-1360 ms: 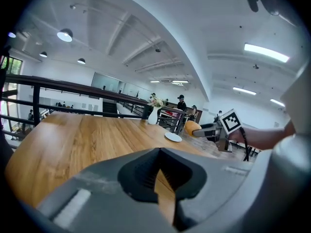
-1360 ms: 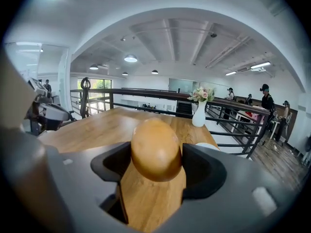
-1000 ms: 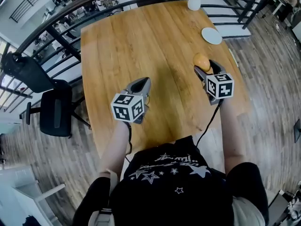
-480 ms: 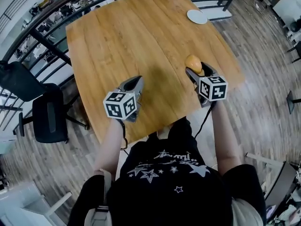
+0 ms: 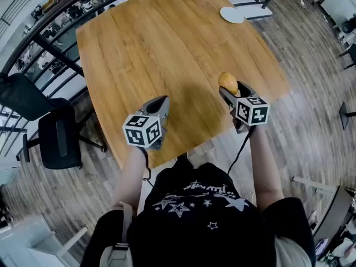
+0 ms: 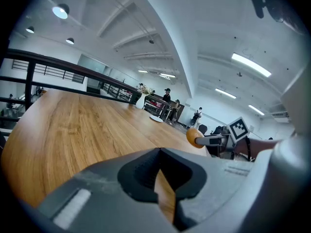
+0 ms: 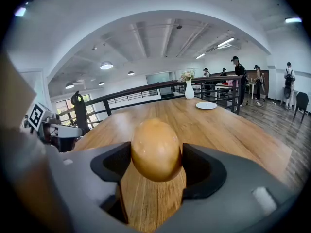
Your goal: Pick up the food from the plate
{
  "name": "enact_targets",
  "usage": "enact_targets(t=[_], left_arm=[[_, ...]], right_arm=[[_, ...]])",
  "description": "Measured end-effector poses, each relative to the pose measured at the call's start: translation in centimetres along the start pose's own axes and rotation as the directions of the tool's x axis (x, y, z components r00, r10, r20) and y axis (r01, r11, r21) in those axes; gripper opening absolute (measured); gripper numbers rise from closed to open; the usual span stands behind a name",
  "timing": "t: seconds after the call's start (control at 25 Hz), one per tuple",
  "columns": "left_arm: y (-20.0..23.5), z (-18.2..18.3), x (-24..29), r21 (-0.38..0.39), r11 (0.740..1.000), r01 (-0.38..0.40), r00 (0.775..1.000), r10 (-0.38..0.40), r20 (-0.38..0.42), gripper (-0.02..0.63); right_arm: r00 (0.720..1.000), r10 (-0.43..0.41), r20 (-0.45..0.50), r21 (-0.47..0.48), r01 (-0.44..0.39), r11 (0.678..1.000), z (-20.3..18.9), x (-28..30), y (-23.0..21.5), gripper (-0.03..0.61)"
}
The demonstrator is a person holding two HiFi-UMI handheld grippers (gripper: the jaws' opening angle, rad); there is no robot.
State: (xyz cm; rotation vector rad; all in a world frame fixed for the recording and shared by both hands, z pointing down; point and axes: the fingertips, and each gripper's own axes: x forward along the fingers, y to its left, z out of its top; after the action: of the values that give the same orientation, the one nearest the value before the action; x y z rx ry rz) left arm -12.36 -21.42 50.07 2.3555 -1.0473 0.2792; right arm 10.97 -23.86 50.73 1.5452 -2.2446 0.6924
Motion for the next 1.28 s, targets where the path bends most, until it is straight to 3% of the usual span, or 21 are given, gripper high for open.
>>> enact_targets(t=[0.36, 0.6, 1.28], left_arm=[[-1.7, -2.3, -1.1, 0.024, 0.999, -0.024, 0.999, 0.024, -0.030, 0.002], [-5.4, -4.7, -4.0, 0.016, 0.999, -0.028, 0.999, 0.028, -0.028, 0.002], [-17.5, -9.8, -12.4, 0.060, 0.998, -0.006, 0.998, 0.003, 0.055, 0.002]], right_arm=[[0.998, 0.049, 0.025, 0.037, -0.050, 0.998, -2.9, -1.1, 1.5, 0.334], [0.996, 0.062, 0.068, 0.131, -0.070, 0.989, -4.8, -5.8, 2.7, 0.334], [0.983, 0.084, 0.164, 0.082, -0.098, 0.992, -9.4, -20.0, 7.7, 0.334]])
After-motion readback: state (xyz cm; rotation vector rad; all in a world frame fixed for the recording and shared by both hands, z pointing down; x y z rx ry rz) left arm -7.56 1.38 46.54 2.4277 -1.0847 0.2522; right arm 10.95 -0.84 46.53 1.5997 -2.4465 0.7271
